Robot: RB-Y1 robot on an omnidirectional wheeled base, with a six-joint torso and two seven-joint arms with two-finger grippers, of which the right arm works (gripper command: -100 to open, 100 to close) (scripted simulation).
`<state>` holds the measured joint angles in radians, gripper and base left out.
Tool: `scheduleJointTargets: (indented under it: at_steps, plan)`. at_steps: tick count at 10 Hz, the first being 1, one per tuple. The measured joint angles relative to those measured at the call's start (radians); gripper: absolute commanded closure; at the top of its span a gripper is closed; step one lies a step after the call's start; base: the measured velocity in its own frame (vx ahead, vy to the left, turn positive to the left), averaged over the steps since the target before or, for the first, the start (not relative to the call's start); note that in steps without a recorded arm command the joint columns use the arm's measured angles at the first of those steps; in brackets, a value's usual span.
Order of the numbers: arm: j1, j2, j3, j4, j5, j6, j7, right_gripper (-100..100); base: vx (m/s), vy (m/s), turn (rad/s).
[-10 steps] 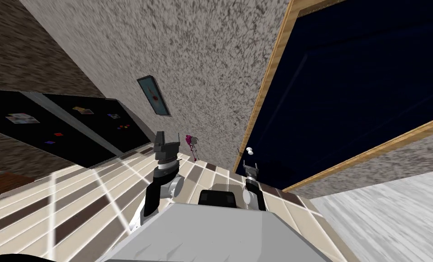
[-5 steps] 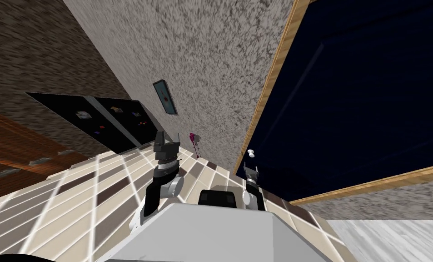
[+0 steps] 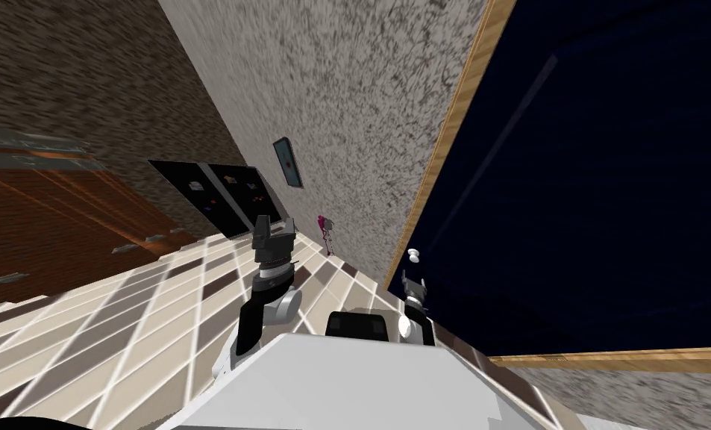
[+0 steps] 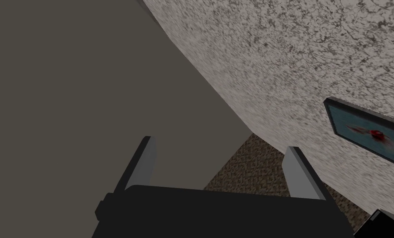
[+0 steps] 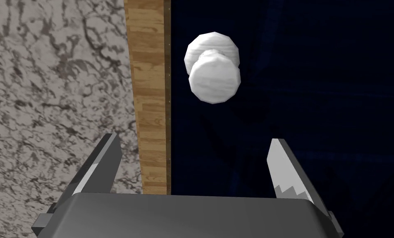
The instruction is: Pull the door open
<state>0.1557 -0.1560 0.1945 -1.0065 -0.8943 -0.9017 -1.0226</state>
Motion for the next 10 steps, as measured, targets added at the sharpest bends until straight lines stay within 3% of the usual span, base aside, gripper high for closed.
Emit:
scheduleJointTargets:
  at_steps: [2,6,8,10]
  plan:
    - [-0.004,0.0,0.0,0.01,-0.021,0.002,-0.015,-100,0.029,-0.021,0.044]
    - [0.016,-0.068,-0.002,0.04,-0.031,-0.008,-0.095,-100,0.144,0.044,0.04]
    - [0.02,-0.1,0.002,0.075,-0.032,-0.025,-0.149,-100,0.116,0.011,0.04]
    - [0.05,-0.135,-0.004,0.048,-0.042,-0.014,-0.172,-100,0.087,-0.005,0.018]
